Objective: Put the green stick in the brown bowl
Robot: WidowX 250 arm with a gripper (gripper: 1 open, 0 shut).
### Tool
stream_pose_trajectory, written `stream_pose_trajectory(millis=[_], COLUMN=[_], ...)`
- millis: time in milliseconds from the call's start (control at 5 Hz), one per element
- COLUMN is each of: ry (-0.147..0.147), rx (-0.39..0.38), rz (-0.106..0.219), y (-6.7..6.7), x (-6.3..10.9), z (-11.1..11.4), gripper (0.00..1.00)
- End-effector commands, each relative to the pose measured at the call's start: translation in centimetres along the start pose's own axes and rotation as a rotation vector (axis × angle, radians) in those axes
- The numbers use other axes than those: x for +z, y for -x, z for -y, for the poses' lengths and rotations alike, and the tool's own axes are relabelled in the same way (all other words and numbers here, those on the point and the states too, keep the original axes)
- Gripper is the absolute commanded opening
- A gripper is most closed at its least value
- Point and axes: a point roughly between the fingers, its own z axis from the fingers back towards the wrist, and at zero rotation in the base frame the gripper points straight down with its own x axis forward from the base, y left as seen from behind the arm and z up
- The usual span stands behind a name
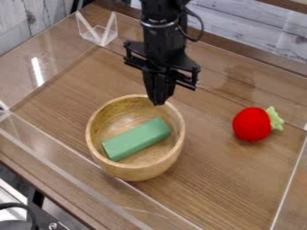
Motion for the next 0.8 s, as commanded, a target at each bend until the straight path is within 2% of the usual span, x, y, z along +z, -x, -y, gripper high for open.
stream_pose_trajectory(millis=[0, 600], ry=[-0.008, -0.004], rx=[0.044, -0.050], rz=[0.032, 0.020], y=[-0.9, -1.2], x=[-0.2, 0.0], z=[-0.2, 1.5], gripper=[0.00, 0.00])
